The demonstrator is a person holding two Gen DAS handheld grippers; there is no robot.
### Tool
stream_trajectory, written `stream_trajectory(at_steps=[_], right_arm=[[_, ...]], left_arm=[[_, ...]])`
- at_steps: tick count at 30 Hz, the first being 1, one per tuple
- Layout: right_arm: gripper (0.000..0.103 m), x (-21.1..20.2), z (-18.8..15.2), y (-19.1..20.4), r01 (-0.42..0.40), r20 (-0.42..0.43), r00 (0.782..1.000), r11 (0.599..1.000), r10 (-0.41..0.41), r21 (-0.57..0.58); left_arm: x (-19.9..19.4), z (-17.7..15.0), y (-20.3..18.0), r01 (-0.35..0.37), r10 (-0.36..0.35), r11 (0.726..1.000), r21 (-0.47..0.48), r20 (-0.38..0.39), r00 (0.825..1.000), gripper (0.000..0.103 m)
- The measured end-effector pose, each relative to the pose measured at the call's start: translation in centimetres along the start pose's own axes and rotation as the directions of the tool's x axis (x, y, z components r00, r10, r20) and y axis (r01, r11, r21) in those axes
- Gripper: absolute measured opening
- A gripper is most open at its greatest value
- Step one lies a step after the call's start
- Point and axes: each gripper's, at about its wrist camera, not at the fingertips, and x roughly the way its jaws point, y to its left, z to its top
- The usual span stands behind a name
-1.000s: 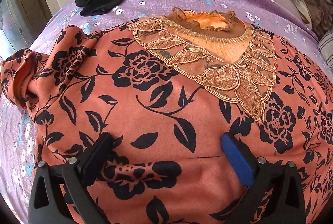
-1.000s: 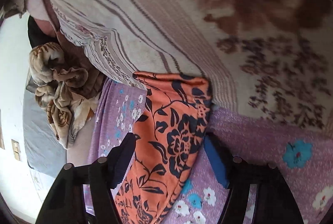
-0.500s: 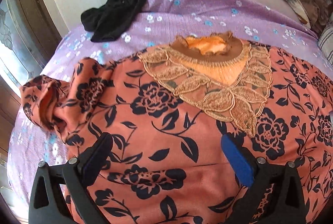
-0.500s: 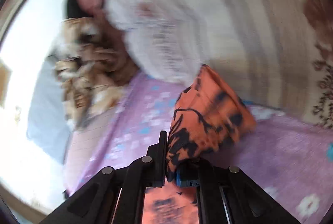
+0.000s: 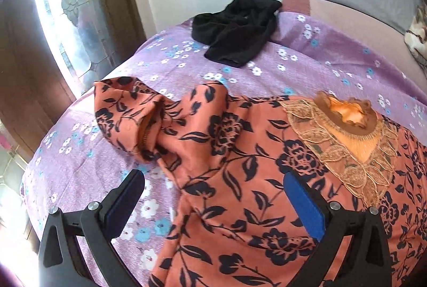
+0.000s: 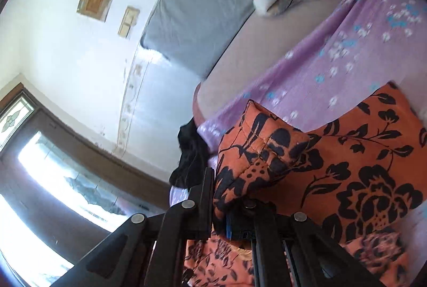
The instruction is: Fold small clothes
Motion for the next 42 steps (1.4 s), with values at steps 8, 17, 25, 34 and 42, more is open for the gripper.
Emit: stream_trajectory(at_steps=[8, 17, 25, 34, 42], right_arm=[[0.095, 4.9, -7.1, 0.2, -0.044, -0.262, 0.963, 0.993, 0.07, 0.107], [0.094, -4.0, -3.0, 1.3, 0.041, -0.099, 0.994, 0.998, -0.036, 0.056], [0.084, -7.7, -2.5, -2.9, 0.216, -0.104, 0.972, 0.975, -0.209, 0.054], [0.084, -6.8, -1.4, -3.0, 0.279, -0.098, 0.954, 0.958, -0.284, -0.068], [0.084, -9.4, 1.8, -5.1, 0.294, 0.064, 0.953, 0.955, -0.297, 0.045]], left_arm=[[0.6, 0.2, 2.9, 0.023, -0.027, 0.991, -0.133, -0.027, 0.999, 0.103], [-0.7, -0.7, -2.3, 0.35, -0.349, 0.937, 0.013, -0.056, 0.935, 0.103], [1.0, -2.2, -6.0, 0.58, -0.568, 0.814, -0.023, -0.24, 0.787, 0.079], [3.2, -3.5, -9.9, 0.645, -0.614, 0.764, -0.013, -0.317, 0.722, 0.054], [1.6, -1.9, -10.0, 0.706, -0.679, 0.706, 0.06, -0.229, 0.698, 0.014]])
